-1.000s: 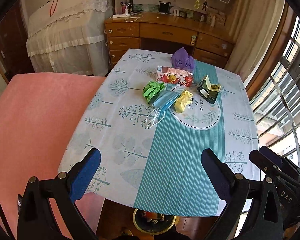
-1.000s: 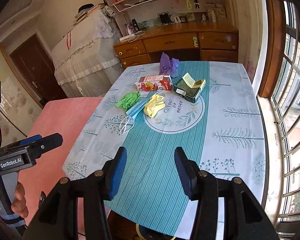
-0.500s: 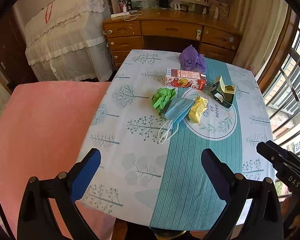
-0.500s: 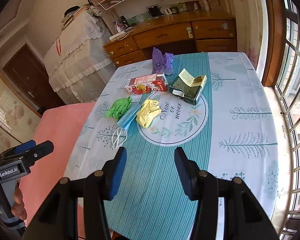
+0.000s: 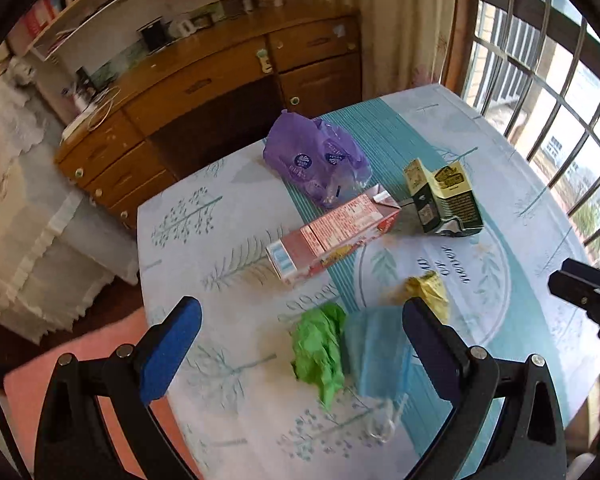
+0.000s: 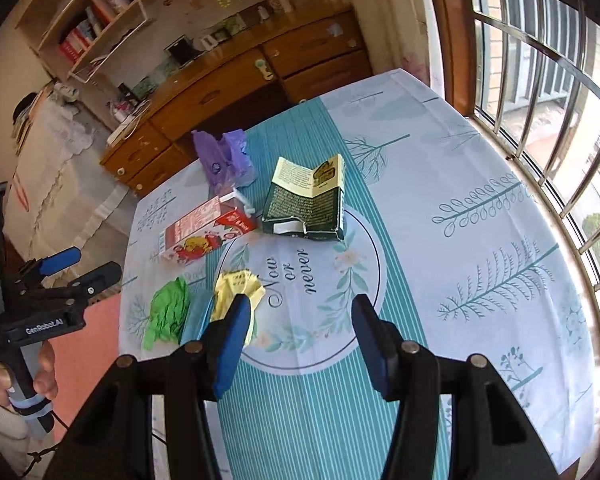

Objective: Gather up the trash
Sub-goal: 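Grasp the green-yellow box with the right gripper while the left grasps the red-white milk carton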

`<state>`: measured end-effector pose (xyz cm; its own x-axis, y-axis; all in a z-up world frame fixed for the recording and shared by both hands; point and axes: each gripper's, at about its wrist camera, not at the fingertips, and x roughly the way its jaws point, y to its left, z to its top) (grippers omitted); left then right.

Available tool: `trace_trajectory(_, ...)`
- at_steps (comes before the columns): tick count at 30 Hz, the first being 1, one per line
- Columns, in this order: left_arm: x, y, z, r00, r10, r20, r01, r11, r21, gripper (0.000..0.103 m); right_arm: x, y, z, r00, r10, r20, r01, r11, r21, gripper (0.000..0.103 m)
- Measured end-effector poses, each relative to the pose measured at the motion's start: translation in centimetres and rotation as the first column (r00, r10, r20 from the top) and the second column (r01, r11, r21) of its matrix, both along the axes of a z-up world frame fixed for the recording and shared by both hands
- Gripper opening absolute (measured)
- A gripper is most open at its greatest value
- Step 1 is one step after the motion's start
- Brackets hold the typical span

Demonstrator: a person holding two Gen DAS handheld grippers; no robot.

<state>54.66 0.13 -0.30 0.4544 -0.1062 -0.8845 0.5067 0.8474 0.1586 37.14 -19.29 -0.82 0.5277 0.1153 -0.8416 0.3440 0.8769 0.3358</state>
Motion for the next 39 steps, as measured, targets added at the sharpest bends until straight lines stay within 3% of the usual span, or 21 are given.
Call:
trace_trajectory(7, 5.5, -2.9, -4.6, 0.977, -0.203, -0.069, 0.206, 0.977, 0.045, 0.1, 6.2, -1.4, -2.8, 0.995, -0.083, -0.062, 0.083, 0.997, -0.009, 0.053)
trace_trajectory(15, 7.6, -5.7, -8.9, 0.931, -0.325, -0.165, 0.338, 0.94, 0.057, 0.1, 11.2, -5.1, -6.5, 0.978, -0.156, -0.137, 0.166, 0.984, 0.066, 0.053)
trace_trajectory(19, 8.4, -6.6, -9.8, 0.928, -0.329, -0.174, 0.341, 0.939, 0.041, 0.099, 12.6, -5.0, -7.9, 0.976, -0.138, -0.169, 0.152, 0.985, 0.075, 0.053)
trace_trajectory(22, 9.3, -7.0, -10.6, 0.929, -0.303, -0.213, 0.315, 0.949, 0.024, 0.087, 13.3, -4.5, -8.9, 0.974, -0.123, -0.192, 0.136, 0.989, 0.059, 0.054)
trace_trajectory(24, 10.0, -7.0, -11.5, 0.928, -0.275, -0.253, 0.289, 0.957, 0.02, 0.071, 13.7, -4.2, -8.8, 0.978, -0.115, -0.175, 0.126, 0.991, 0.052, 0.054)
trace_trajectory(30, 10.9, -6.6, -12.6, 0.929, -0.232, -0.287, 0.237, 0.971, -0.018, 0.062, 14.3, -2.8, -8.7, 0.984, -0.073, -0.165, 0.07, 0.997, -0.021, 0.055)
trace_trajectory(32, 10.9, -6.4, -12.9, 0.928, -0.219, -0.3, 0.221, 0.975, -0.029, 0.057, 14.3, -2.4, -8.7, 0.987, -0.045, -0.157, 0.042, 0.999, -0.024, 0.048)
trace_trajectory(35, 10.4, -6.4, -13.1, 0.931, -0.212, -0.297, 0.211, 0.977, -0.036, 0.048, 14.1, -2.8, -8.8, 0.991, -0.03, -0.133, 0.04, 0.996, 0.075, 0.026)
trace_trajectory(39, 9.1, -6.5, -12.7, 0.941, -0.204, -0.27, 0.206, 0.978, -0.02, 0.046, 13.4, -2.3, -7.7, 0.992, -0.03, -0.119, 0.035, 0.999, 0.039, 0.024)
